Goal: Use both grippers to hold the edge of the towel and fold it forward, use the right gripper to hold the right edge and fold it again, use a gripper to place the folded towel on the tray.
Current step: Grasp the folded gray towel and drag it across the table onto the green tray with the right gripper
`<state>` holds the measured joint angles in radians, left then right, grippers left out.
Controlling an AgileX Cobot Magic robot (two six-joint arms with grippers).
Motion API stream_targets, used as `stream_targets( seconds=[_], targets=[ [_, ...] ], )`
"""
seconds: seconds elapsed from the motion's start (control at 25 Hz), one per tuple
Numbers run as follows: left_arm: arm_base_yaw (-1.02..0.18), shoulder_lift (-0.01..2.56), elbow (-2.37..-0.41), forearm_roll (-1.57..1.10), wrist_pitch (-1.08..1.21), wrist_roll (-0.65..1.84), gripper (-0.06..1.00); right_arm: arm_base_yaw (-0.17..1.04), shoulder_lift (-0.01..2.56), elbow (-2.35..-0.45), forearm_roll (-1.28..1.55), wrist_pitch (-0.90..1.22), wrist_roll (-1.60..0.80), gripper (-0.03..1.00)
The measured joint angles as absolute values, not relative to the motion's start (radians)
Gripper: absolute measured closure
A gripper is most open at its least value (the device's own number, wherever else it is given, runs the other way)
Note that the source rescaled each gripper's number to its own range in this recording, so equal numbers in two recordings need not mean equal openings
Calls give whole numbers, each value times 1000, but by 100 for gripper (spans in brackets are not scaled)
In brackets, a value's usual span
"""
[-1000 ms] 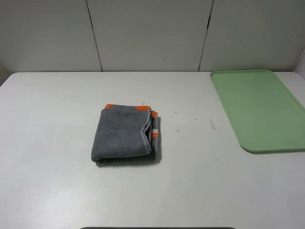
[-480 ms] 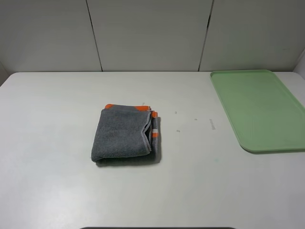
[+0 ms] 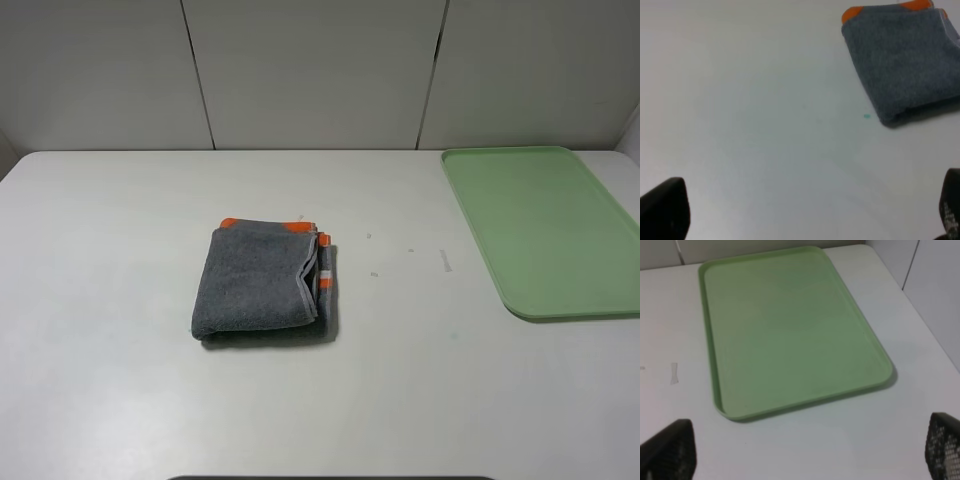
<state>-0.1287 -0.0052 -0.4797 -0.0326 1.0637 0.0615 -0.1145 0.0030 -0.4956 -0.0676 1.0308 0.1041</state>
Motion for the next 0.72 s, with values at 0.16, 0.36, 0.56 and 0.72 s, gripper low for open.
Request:
stream_targets(
  seconds=[0.16,0.36,0.56,0.72],
  targets=[
    [-129,-5,-480,-33,1064,63,-6,-115,3,-496,-68,1031,104,-3],
    [-129,-5,-480,-33,1064,63,-6,-115,3,-496,-68,1031,104,-3],
    [-129,-5,-480,-33,1064,63,-6,-115,3,-496,-68,1031,104,-3],
    [-129,-5,-480,-33,1064,63,-6,-115,3,-496,-68,1031,104,-3]
  ],
)
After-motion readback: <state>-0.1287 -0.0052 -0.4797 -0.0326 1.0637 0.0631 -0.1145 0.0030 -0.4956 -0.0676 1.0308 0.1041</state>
